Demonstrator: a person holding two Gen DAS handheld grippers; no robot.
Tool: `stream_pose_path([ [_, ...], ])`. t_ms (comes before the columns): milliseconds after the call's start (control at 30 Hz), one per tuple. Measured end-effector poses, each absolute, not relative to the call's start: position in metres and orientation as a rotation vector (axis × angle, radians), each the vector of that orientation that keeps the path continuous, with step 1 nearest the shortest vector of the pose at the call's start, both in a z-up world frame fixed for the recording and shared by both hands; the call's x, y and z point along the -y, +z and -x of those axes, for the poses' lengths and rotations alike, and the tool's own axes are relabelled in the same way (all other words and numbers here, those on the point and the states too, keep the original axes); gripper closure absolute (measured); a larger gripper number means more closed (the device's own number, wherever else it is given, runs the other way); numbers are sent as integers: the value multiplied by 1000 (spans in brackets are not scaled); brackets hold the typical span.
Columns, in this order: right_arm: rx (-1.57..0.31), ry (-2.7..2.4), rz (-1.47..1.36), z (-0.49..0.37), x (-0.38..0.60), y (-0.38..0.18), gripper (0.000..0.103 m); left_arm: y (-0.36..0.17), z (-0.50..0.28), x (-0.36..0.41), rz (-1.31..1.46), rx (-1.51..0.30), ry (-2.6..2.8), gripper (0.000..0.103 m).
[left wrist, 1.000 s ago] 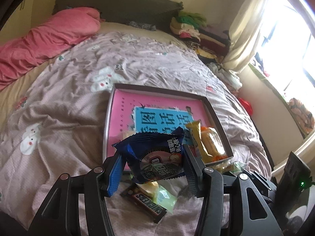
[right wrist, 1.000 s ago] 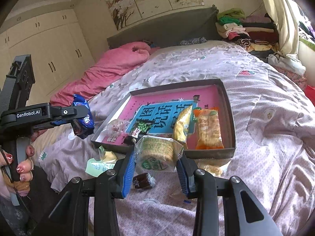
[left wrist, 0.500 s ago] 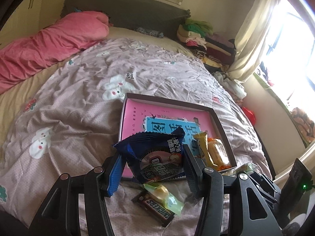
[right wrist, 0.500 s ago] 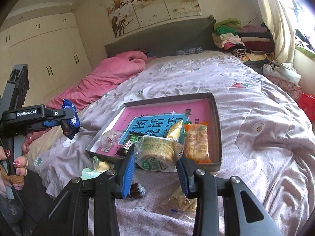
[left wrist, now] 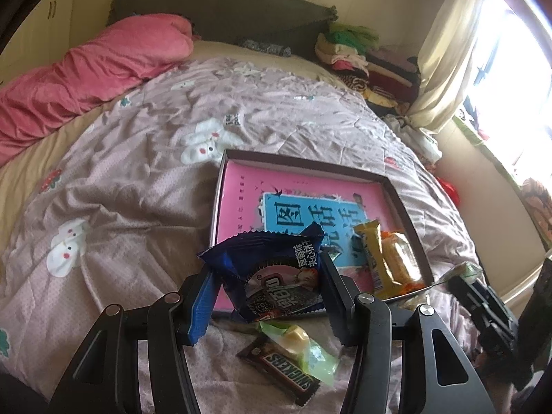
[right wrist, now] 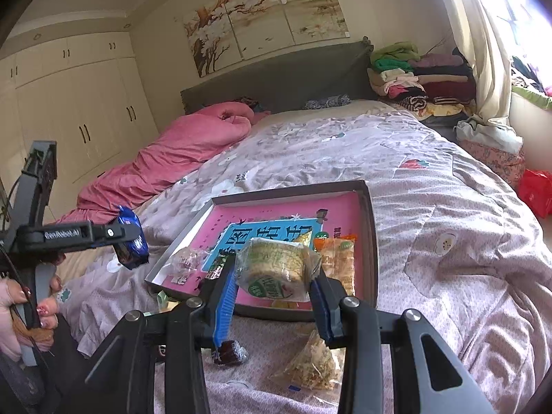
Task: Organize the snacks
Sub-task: 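Carry the bagged bun into the tray with the right tool while the left tool carries the Oreo packet there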
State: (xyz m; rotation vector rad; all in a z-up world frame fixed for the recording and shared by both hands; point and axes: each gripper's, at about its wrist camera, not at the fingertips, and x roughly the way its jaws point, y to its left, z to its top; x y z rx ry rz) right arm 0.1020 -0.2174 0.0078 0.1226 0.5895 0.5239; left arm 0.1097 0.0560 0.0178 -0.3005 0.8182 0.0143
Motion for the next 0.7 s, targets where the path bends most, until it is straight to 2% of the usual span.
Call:
stream_pose_path([
  [700,-594,486,-128,-117,215,4,63,-23,-135,-47,249,-879,3,46],
])
